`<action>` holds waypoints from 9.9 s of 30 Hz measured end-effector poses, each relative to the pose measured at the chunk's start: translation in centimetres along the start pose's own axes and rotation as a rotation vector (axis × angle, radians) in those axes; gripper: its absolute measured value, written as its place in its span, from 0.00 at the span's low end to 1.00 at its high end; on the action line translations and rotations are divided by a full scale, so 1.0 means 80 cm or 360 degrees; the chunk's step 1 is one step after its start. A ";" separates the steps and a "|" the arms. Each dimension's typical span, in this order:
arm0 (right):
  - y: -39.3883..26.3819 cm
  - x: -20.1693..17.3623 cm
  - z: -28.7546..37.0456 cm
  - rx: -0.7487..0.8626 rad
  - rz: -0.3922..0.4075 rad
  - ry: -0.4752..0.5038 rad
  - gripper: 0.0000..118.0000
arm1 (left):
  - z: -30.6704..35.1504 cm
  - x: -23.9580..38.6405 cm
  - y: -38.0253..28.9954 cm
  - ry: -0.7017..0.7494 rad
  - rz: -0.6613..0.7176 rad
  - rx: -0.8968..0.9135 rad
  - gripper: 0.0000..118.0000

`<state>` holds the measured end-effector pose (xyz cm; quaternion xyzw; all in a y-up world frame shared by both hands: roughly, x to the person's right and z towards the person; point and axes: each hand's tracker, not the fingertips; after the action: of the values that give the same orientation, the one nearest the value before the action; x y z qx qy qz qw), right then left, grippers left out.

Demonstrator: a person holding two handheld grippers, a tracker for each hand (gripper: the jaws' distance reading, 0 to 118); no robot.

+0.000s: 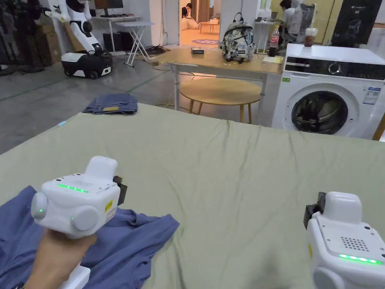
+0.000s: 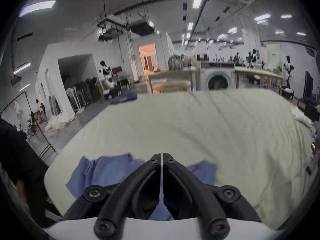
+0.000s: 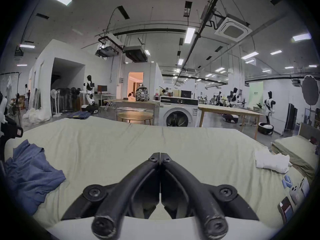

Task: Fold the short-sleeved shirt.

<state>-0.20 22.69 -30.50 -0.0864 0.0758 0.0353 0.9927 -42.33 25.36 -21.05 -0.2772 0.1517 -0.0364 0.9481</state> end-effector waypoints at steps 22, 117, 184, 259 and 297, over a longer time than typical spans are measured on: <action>-0.039 -0.012 -0.019 -0.0179 0.0043 0.0038 0.00 | -0.098 -0.109 -0.159 -0.0088 0.0221 -0.0897 0.79; -0.023 0.152 0.070 -0.0098 -0.0109 -0.0293 0.00 | 0.027 0.268 -0.018 -0.0673 0.0084 0.0041 0.00; -0.093 0.289 -0.126 -0.1283 -0.0380 -0.0104 0.39 | -0.082 0.165 0.001 -0.0635 0.0208 -0.0404 0.00; 0.132 0.224 -0.064 -0.0252 0.0165 -0.0275 0.04 | -0.048 0.014 0.165 -0.0211 0.0215 0.0121 0.00; -0.095 0.207 0.106 -0.0588 0.0007 -0.0223 0.71 | 0.029 0.053 -0.109 -0.0363 0.0231 -0.0167 0.63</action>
<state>18.00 17.69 -23.54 -0.2641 -0.0011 0.0567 0.9628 -37.42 18.51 -15.65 -0.3170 0.0645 0.0720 0.9435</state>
